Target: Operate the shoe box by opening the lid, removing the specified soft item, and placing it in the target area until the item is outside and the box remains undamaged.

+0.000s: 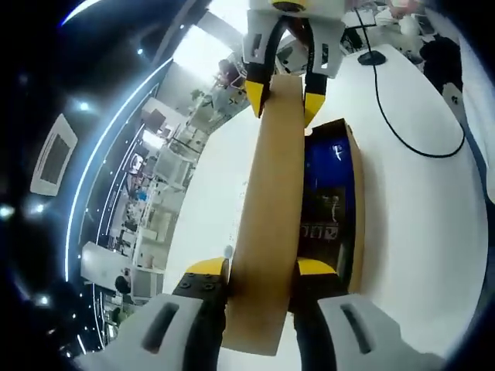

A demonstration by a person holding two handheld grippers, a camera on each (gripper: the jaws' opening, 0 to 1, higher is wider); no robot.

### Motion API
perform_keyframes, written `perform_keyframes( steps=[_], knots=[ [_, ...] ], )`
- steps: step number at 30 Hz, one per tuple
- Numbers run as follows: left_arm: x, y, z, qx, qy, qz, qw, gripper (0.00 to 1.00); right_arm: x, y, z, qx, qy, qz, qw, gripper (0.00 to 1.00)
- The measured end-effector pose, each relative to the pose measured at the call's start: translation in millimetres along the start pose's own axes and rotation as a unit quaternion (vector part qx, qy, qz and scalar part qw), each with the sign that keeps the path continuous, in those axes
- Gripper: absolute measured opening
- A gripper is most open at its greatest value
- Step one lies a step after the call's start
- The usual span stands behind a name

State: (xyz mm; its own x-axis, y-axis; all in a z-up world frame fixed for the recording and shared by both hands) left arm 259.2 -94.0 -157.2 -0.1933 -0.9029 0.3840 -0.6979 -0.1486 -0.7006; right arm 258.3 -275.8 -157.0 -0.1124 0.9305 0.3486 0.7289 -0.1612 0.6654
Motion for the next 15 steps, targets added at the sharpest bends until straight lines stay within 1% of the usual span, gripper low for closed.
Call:
perform_keyframes(
  steps=[7, 11, 15],
  knots=[
    [0.4, -4.5, 0.7, 0.003, 0.003, -0.011, 0.9999, 0.32, 1.1, 4.5, 0.6, 0.002, 0.001, 0.002, 1.0, 0.31],
    [1.0, -11.4, 1.2, 0.004, 0.004, -0.019, 0.9998, 0.33, 2.9, 9.9, 0.7, -0.001, 0.002, 0.002, 1.0, 0.31],
    [1.6, -19.8, 3.0, -0.002, 0.001, -0.008, 1.0, 0.32, 3.8, 16.0, 2.3, -0.005, 0.004, 0.004, 1.0, 0.31]
  ],
)
Point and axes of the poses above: the point that each gripper's makers call its tool centre point, and the gripper's own axes: z roughly forward along the fingers, y roughly to its right, x roughly out of its top, the point moved 5 cm from there along -z, roughly backward along the fingers, and after that the axes turned 3 degrees about z, right-handed, at the moved point
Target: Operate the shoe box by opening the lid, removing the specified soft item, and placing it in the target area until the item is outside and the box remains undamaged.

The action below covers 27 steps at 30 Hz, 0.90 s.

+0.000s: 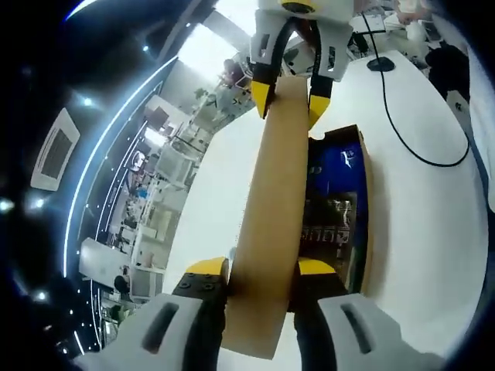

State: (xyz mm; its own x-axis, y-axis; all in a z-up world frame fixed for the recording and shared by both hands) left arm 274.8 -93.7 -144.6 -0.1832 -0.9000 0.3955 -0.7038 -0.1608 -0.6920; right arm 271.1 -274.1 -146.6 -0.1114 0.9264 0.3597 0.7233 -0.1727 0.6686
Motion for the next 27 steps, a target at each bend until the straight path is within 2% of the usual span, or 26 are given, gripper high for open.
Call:
perform_keyframes(
  steps=[5, 20, 27],
  knots=[
    [0.7, -8.1, 1.2, -0.006, 0.001, 0.002, 1.0, 0.32, 1.4, 7.1, 1.3, -0.005, 0.0, 0.0, 1.0, 0.3],
    [0.2, -9.6, 3.6, 0.0, -0.006, 0.018, 0.9998, 0.32, 2.2, 10.1, 1.1, -0.013, 0.001, -0.006, 0.9999, 0.3],
    [1.0, -11.0, 2.1, 0.001, -0.005, 0.014, 0.9999, 0.32, 1.8, 11.4, 1.6, -0.017, 0.0, -0.007, 0.9998, 0.3]
  ],
)
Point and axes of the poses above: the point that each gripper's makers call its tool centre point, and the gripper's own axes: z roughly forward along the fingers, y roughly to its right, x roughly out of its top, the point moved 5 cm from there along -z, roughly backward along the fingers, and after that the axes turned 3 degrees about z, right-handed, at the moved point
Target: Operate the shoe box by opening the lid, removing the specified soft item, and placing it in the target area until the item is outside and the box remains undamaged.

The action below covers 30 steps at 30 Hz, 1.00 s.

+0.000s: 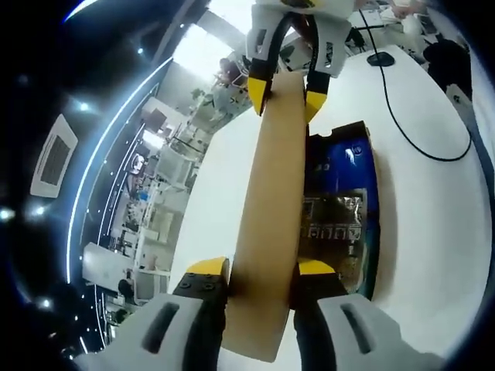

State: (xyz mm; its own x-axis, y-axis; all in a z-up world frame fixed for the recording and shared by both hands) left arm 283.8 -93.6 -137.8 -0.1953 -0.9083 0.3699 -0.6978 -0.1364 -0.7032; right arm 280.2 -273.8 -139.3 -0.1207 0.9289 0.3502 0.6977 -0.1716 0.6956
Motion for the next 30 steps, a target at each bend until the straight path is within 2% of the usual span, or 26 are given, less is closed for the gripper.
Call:
perform_keyframes(
  steps=[5, 9, 12, 15, 17, 18, 19, 21, 23, 26, 29, 30],
  knots=[
    [5.2, -3.5, -9.0, 0.002, 0.01, -0.002, 0.9999, 0.34, -0.1, 0.7, 0.4, -0.001, 0.0, -0.001, 1.0, 0.29],
    [15.6, -6.6, -21.0, -0.004, 0.033, 0.002, 0.9994, 0.36, -0.3, 0.7, 0.5, -0.004, -0.001, -0.001, 1.0, 0.3],
    [27.0, -9.8, -34.1, -0.008, 0.06, -0.01, 0.9981, 0.37, -0.8, 0.3, 0.3, -0.005, -0.001, -0.001, 1.0, 0.3],
    [40.9, -5.2, -50.9, -0.033, 0.103, -0.056, 0.9926, 0.41, -1.1, 0.5, 0.7, -0.006, -0.001, 0.0, 1.0, 0.3],
    [46.1, -2.4, -58.3, -0.043, 0.117, -0.075, 0.9894, 0.43, -1.1, 0.6, 0.6, -0.007, -0.001, 0.001, 1.0, 0.3],
    [49.9, 0.3, -62.4, -0.053, 0.13, -0.079, 0.987, 0.43, -1.1, 0.6, 0.6, -0.007, -0.001, 0.001, 1.0, 0.3],
    [51.3, 1.8, -66.2, -0.05, 0.136, -0.064, 0.9874, 0.43, -1.2, 0.5, 0.7, -0.008, -0.001, 0.0, 1.0, 0.3],
    [50.7, 8.5, -67.7, -0.061, 0.134, -0.058, 0.9875, 0.44, -1.1, 0.8, 0.6, -0.009, -0.002, 0.0, 1.0, 0.3],
    [46.0, 22.0, -65.3, -0.091, 0.13, -0.072, 0.9846, 0.47, -1.0, 1.6, 0.6, -0.01, -0.002, 0.0, 0.9999, 0.3],
    [38.5, 31.1, -61.9, -0.107, 0.117, -0.075, 0.9844, 0.47, -1.0, 2.5, 0.8, -0.011, -0.003, 0.0, 0.9999, 0.3],
    [32.1, 42.9, -55.4, -0.128, 0.125, -0.104, 0.9784, 0.47, -1.1, 2.9, 0.9, -0.012, -0.002, 0.002, 0.9999, 0.3],
    [26.1, 51.2, -49.9, -0.141, 0.118, -0.1, 0.9778, 0.46, -1.2, 2.7, 1.1, -0.013, -0.003, 0.0, 0.9999, 0.3]
  ],
)
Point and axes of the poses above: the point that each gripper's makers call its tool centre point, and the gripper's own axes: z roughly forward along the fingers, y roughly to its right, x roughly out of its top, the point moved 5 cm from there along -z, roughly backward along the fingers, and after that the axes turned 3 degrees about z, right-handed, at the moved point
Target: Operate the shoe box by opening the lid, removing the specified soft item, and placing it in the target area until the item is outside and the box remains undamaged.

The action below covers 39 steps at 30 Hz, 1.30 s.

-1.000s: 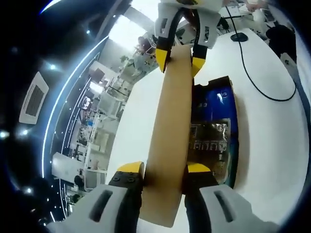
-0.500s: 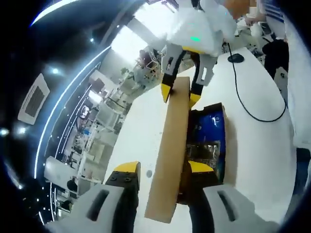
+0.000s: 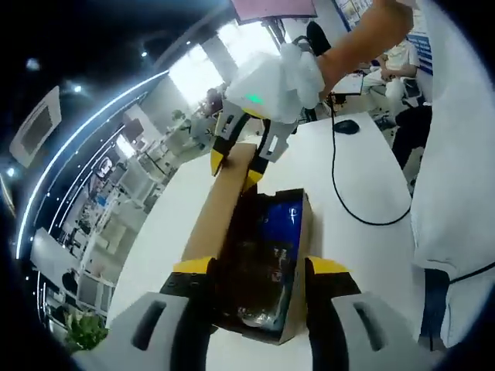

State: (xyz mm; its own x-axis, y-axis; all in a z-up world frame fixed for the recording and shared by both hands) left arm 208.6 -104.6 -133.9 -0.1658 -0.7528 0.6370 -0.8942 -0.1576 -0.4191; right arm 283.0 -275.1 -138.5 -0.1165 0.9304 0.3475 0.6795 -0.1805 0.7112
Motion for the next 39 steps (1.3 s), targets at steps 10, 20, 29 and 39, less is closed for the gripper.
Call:
perform_keyframes(
  steps=[10, 20, 29, 39],
  knots=[
    [-47.2, 16.6, 30.2, -0.063, -0.038, -0.021, 0.9971, 0.41, 0.1, -0.9, 0.1, 0.0, -0.001, 0.001, 1.0, 0.3],
    [-69.8, 22.8, 55.8, -0.105, -0.064, -0.038, 0.9917, 0.37, 0.6, -0.7, 0.2, -0.001, -0.003, 0.003, 1.0, 0.3],
    [-78.5, 29.9, 70.6, -0.136, -0.079, -0.04, 0.9868, 0.29, 1.0, -1.7, 0.0, -0.001, -0.003, 0.002, 1.0, 0.3],
    [-84.9, 28.4, 80.5, -0.148, -0.093, -0.041, 0.9838, 0.26, 1.3, -2.1, -0.3, 0.0, -0.002, 0.0, 1.0, 0.3]
  ],
)
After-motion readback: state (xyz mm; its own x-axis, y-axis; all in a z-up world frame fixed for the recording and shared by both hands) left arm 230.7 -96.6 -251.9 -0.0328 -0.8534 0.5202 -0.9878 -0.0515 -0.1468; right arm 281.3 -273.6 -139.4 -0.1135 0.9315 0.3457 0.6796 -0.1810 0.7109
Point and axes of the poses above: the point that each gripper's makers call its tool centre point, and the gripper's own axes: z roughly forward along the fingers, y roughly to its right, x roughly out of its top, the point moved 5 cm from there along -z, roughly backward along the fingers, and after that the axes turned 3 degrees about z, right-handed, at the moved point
